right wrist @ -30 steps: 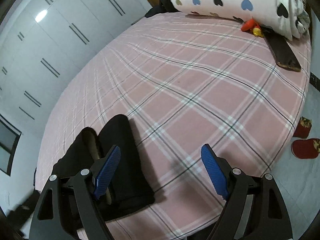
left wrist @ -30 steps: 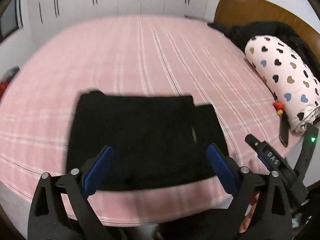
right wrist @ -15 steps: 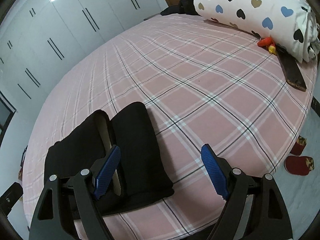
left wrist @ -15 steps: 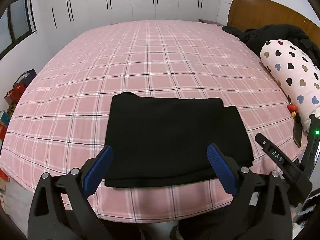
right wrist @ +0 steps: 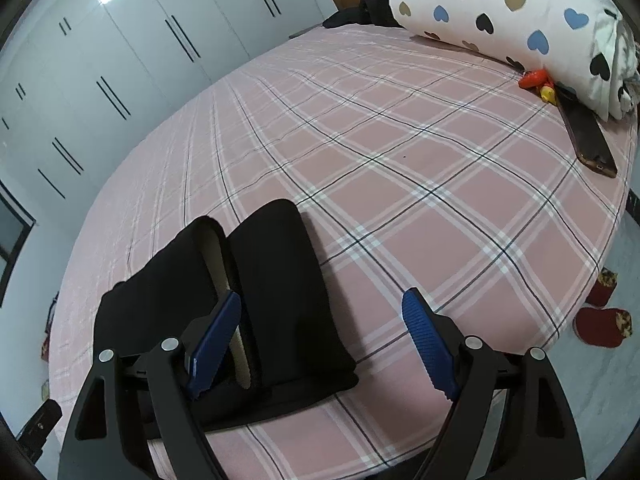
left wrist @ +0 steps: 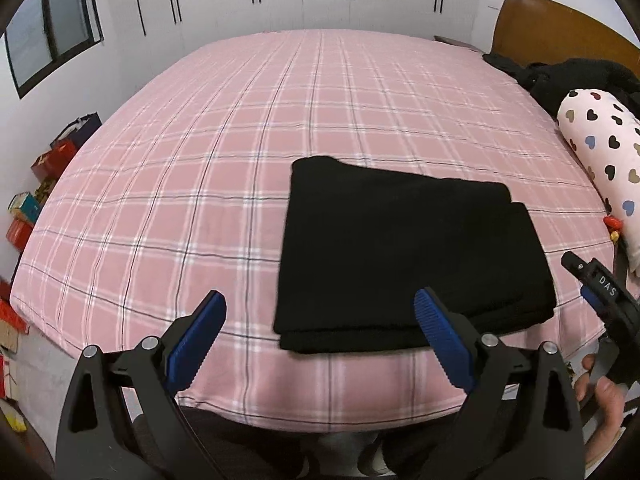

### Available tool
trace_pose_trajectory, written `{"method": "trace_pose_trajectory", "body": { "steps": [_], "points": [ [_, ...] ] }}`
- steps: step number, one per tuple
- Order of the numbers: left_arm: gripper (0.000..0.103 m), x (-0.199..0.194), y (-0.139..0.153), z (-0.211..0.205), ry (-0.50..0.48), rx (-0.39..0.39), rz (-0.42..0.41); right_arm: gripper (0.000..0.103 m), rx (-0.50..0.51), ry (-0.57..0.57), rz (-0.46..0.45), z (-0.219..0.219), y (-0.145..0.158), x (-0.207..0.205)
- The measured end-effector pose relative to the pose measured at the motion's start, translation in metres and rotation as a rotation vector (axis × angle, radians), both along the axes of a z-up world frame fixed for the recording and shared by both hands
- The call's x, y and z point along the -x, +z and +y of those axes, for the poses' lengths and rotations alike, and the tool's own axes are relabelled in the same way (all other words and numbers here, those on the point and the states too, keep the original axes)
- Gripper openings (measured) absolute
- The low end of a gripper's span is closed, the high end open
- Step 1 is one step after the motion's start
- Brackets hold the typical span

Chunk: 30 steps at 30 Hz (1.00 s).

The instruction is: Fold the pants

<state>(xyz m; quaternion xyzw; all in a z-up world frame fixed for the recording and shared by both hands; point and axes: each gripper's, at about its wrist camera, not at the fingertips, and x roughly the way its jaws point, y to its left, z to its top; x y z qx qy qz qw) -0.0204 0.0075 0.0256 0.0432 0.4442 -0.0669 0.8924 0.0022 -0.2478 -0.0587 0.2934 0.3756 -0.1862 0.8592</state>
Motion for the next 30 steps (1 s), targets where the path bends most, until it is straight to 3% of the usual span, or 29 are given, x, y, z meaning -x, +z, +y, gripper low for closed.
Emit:
{"method": "trace_pose_trajectory", "body": {
  "steps": [22, 30],
  "points": [
    [0.094, -0.009, -0.005, 0.025, 0.043, -0.056, -0.022, 0.081, -0.037, 0.032, -0.025, 0.013, 0.001, -0.005],
    [0.094, -0.014, -0.005, 0.038, 0.042, -0.048, -0.026, 0.082, -0.158, 0.130, -0.070, 0.006, 0.013, 0.001]
  ]
}}
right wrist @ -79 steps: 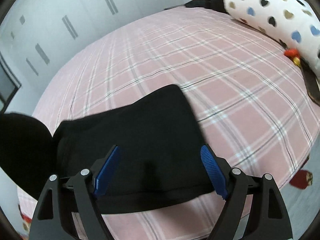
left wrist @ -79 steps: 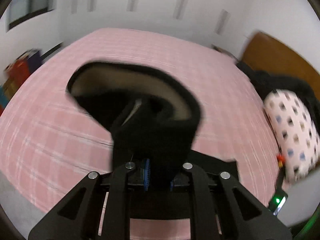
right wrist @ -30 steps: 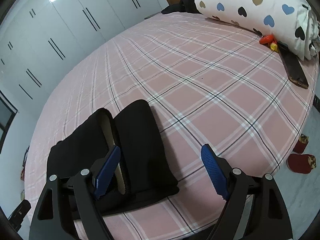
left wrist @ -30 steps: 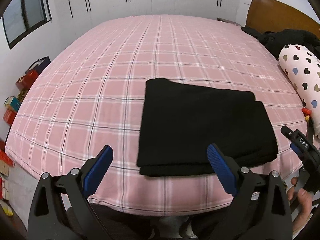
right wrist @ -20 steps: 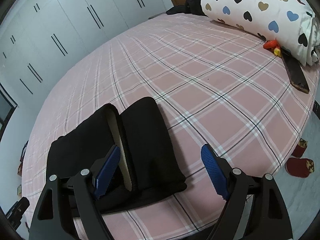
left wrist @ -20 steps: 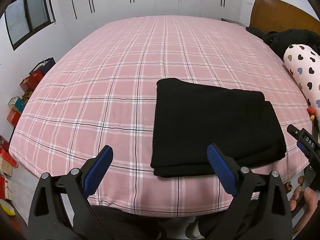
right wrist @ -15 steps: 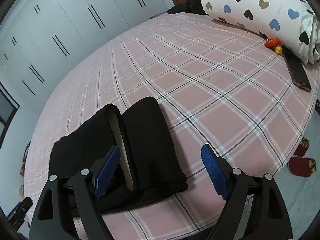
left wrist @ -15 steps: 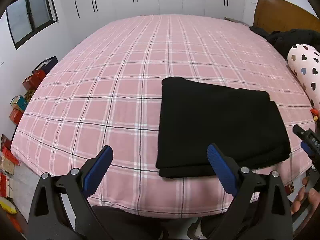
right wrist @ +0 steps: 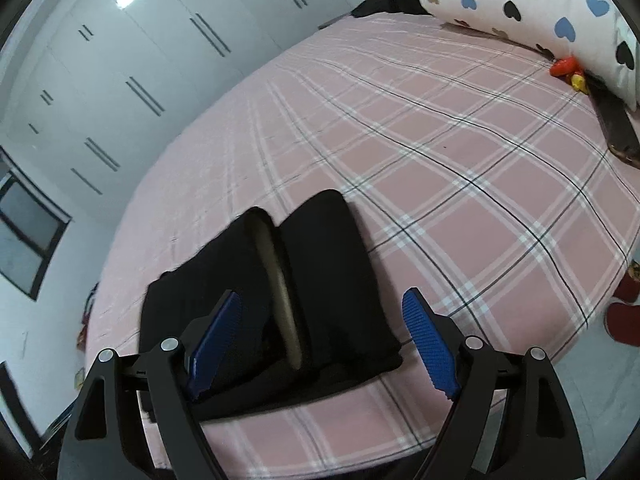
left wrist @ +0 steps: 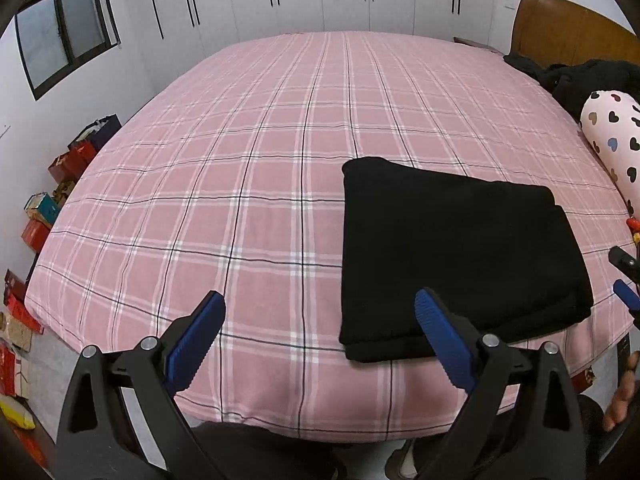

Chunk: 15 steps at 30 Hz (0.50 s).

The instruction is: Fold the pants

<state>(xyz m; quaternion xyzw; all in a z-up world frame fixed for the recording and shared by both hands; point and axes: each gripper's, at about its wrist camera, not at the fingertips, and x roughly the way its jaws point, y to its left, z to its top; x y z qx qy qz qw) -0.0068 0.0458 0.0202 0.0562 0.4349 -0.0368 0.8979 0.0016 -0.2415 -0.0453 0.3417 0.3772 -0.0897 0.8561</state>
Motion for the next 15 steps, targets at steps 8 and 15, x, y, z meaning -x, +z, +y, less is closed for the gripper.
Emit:
{"method": "trace_pose_trajectory", "body": {
  "steps": [8, 15],
  "points": [
    [0.094, -0.016, -0.010, 0.021, 0.062, 0.066, 0.043, 0.082, -0.046, 0.216, 0.134, 0.029, -0.016, -0.073],
    [0.094, -0.022, -0.013, 0.032, 0.087, 0.050, 0.041, 0.033, 0.009, 0.313, 0.198, 0.059, -0.042, -0.100]
  ]
}}
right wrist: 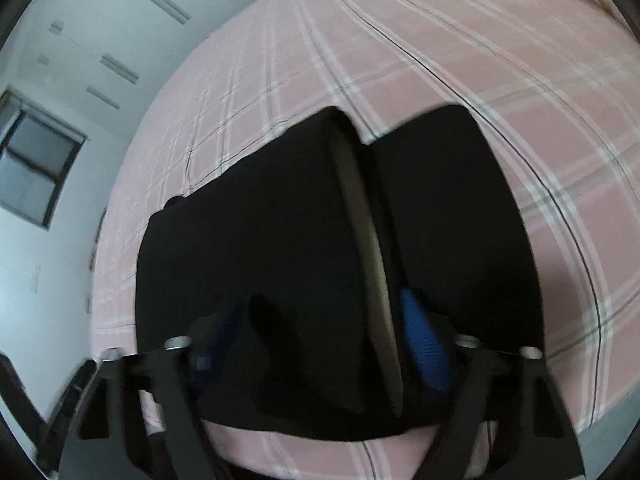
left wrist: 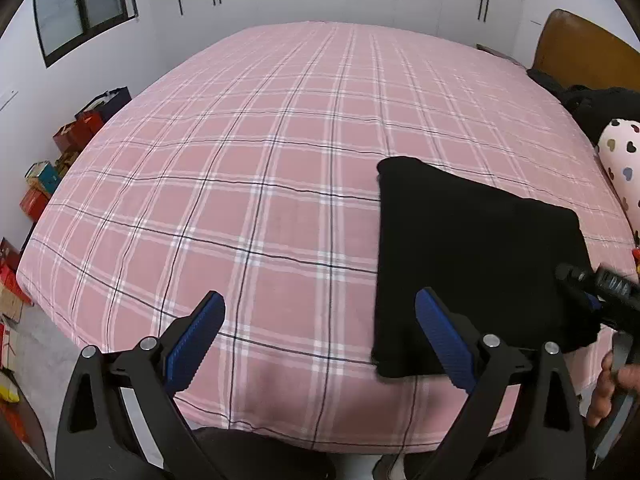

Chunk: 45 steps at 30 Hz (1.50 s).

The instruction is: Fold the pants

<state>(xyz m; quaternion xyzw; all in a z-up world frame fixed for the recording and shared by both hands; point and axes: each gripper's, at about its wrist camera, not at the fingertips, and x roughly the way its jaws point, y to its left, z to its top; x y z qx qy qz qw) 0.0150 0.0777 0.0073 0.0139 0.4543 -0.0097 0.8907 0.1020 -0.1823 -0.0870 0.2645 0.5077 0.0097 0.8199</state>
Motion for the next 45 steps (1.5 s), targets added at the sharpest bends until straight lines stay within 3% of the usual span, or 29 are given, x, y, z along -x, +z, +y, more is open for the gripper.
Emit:
{"method": "trace_pose_trajectory", "body": {
  "steps": [1, 2, 8, 10, 11, 13, 16, 22, 25, 29, 31, 35, 37, 40, 42, 44, 45],
  "points": [
    [0.094, -0.002, -0.002, 0.001, 0.007, 0.003, 0.005, 0.020, -0.006, 0.016, -0.013, 0.001, 0.005, 0.000],
    [0.094, -0.004, -0.003, 0.002, 0.012, 0.006, 0.012, 0.017, -0.019, 0.019, -0.023, -0.002, 0.010, -0.001],
    [0.094, -0.007, -0.002, -0.006, 0.008, 0.015, 0.023, 0.014, 0.069, -0.027, -0.159, -0.040, 0.071, 0.024],
    [0.094, -0.007, -0.001, -0.012, -0.001, 0.009, 0.016, 0.014, 0.114, -0.031, -0.121, -0.053, 0.056, 0.029],
    [0.094, -0.007, -0.002, -0.015, -0.005, 0.008, 0.020, 0.015, 0.098, -0.025, -0.053, -0.060, 0.031, 0.029],
    [0.094, -0.009, -0.006, -0.024, -0.015, 0.010, 0.035, 0.019, 0.032, -0.017, 0.011, -0.066, -0.003, 0.032],
    [0.094, -0.010, -0.010, -0.037, -0.039, 0.007, 0.057, 0.029, 0.002, -0.045, -0.052, -0.070, 0.010, 0.042],
    [0.095, -0.012, -0.009, -0.053, -0.076, 0.016, 0.071, 0.035, -0.074, -0.095, -0.087, -0.087, 0.016, 0.059],
    [0.095, -0.020, -0.015, -0.059, -0.090, 0.053, 0.106, 0.047, -0.051, -0.095, -0.078, -0.094, 0.016, 0.057],
    [0.095, -0.031, -0.026, -0.074, -0.102, 0.067, 0.150, 0.050, -0.054, -0.083, -0.091, -0.093, 0.023, 0.051],
    [0.095, -0.037, -0.030, -0.082, -0.115, 0.076, 0.167, 0.062, -0.035, -0.070, -0.097, -0.090, 0.030, 0.040],
    [0.095, -0.054, -0.043, -0.091, -0.129, 0.142, 0.220, 0.065, -0.023, -0.074, -0.090, -0.090, 0.032, 0.018],
    [0.095, -0.068, -0.063, -0.090, -0.104, 0.199, 0.303, 0.072, -0.028, -0.086, -0.092, -0.091, 0.030, 0.016],
    [0.095, -0.077, -0.091, -0.075, -0.051, 0.377, 0.401, 0.076, -0.017, -0.085, -0.064, -0.091, 0.017, 0.019],
    [0.083, -0.077, -0.095, -0.068, -0.044, 0.439, 0.383, 0.076, -0.016, -0.088, -0.036, -0.091, 0.008, 0.022],
    [0.052, -0.074, -0.089, -0.066, -0.069, 0.453, 0.355, 0.076, -0.030, -0.089, -0.023, -0.092, 0.000, 0.024],
    [0.045, -0.072, -0.085, -0.065, -0.074, 0.462, 0.346, 0.076, -0.034, -0.089, -0.019, -0.092, -0.001, 0.024]
  ]
}}
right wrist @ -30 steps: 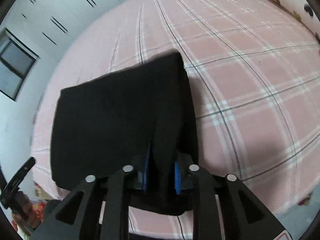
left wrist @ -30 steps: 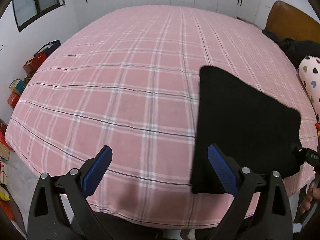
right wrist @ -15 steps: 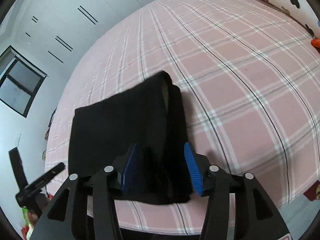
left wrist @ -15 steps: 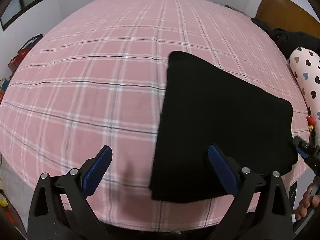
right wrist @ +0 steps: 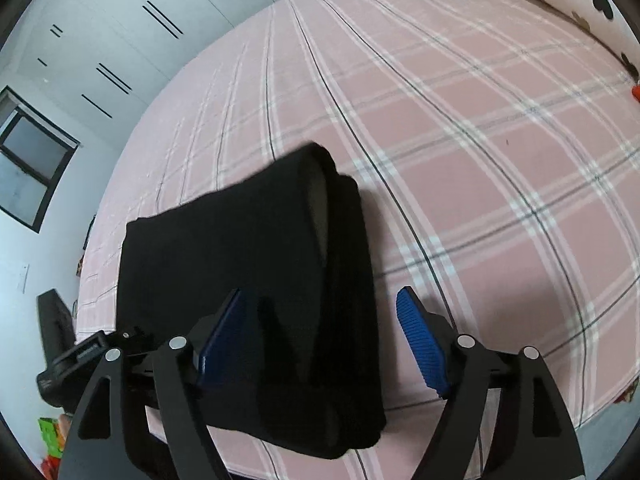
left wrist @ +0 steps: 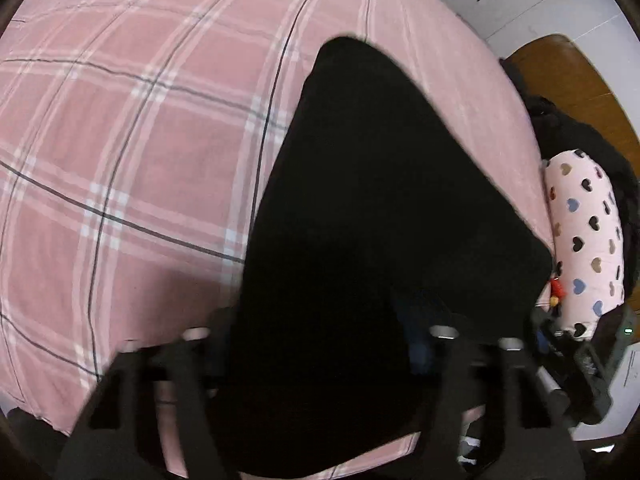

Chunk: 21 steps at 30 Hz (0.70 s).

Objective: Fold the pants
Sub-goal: 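Grasp the folded pants with the left gripper and slide them across the bed, then release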

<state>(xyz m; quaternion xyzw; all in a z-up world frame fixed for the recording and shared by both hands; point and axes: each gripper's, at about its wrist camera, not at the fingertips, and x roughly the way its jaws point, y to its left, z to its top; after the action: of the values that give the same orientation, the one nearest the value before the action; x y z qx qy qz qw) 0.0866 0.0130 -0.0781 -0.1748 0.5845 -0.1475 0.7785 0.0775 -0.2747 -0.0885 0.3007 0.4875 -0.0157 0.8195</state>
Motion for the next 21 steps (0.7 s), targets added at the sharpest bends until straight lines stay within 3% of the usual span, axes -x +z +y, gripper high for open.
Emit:
{"method": "trace_pose_trajectory", "body": {
  "steps": [1, 4, 6, 8, 9, 12, 15, 18, 19, 20, 21],
  "points": [
    [0.038, 0.001, 0.005, 0.001, -0.001, -0.005, -0.011, 0.076, 0.006, -0.002, 0.004, 0.000, 0.000, 0.000],
    [0.037, 0.003, 0.018, 0.008, 0.008, -0.003, -0.033, 0.076, 0.010, -0.002, -0.017, 0.002, 0.010, 0.002],
    [0.047, 0.003, 0.011, 0.008, 0.002, -0.028, -0.017, 0.080, 0.018, 0.013, -0.022, 0.004, 0.011, 0.004],
    [0.069, 0.003, 0.008, 0.002, -0.020, -0.133, -0.039, 0.080, 0.022, 0.010, 0.017, 0.004, 0.003, 0.008],
    [0.073, 0.007, 0.012, 0.001, -0.026, -0.157, -0.064, 0.080, 0.006, 0.003, 0.021, 0.004, 0.001, 0.012],
    [0.094, 0.013, 0.025, 0.007, -0.022, -0.122, -0.115, 0.081, -0.063, -0.005, 0.023, 0.001, -0.010, 0.025],
    [0.096, 0.003, 0.022, 0.016, 0.017, -0.064, -0.090, 0.082, -0.111, -0.010, 0.042, 0.001, -0.022, 0.027],
    [0.096, -0.012, -0.004, 0.017, 0.016, 0.009, 0.036, 0.087, -0.124, -0.026, 0.039, 0.004, -0.026, 0.022],
    [0.094, -0.014, -0.013, 0.016, 0.025, 0.021, 0.073, 0.077, -0.125, -0.010, 0.017, 0.009, -0.024, 0.019],
    [0.082, -0.015, -0.014, 0.018, 0.036, 0.014, 0.063, 0.056, -0.146, 0.021, -0.005, 0.013, -0.023, 0.015],
    [0.063, -0.011, -0.008, 0.014, 0.020, 0.031, 0.031, 0.046, -0.135, 0.021, -0.006, 0.018, -0.018, 0.013]
  ]
}}
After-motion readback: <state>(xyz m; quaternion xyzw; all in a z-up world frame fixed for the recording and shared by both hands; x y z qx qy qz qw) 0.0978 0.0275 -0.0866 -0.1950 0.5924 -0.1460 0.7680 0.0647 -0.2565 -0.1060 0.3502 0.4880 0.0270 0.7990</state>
